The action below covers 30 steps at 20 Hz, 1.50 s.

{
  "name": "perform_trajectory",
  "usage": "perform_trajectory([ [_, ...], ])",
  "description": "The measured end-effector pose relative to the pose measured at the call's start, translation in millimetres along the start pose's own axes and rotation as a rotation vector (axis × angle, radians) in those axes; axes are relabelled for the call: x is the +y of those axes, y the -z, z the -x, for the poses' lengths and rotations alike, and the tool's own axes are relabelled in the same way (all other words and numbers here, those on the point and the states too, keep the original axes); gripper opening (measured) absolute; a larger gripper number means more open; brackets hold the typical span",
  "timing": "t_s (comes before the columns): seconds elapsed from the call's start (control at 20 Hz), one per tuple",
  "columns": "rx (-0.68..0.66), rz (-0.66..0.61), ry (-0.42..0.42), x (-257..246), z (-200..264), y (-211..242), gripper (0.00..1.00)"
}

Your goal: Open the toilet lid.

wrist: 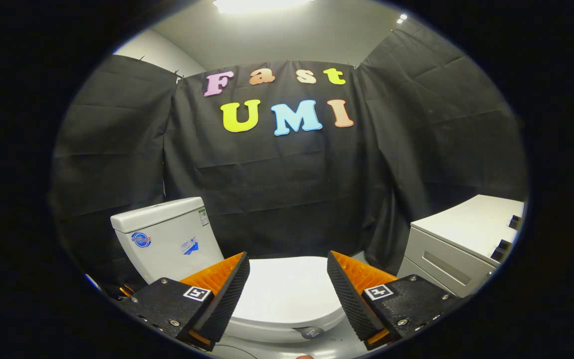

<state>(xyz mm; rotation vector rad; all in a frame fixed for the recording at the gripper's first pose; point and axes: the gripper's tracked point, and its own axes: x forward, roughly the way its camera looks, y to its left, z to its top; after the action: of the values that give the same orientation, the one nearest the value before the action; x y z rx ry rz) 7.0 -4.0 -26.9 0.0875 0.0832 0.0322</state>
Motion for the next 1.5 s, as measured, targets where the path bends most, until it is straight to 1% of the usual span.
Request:
perform_trajectory([
  [0.15, 0.028, -0.039, -0.017, -5, -7, 7, 0.96],
  [0.3, 0.073, -0.087, -0.058, -4, -13, 21, 0.96],
  [0.4, 0.101, -0.125, -0.07, -10, -18, 30, 0.97],
  [0.55, 0.153, -0.188, -0.056, -25, -25, 50, 0.97],
  [0.7, 0.25, -0.225, -0.036, -37, -31, 79, 0.97],
  [1.0, 0.406, -0.328, -0.044, -48, -31, 134, 0.97],
  [1.25, 0.493, -0.442, -0.07, -50, -29, 167, 0.96],
  [1.5, 0.56, -0.545, -0.061, -61, -25, 196, 0.96],
])
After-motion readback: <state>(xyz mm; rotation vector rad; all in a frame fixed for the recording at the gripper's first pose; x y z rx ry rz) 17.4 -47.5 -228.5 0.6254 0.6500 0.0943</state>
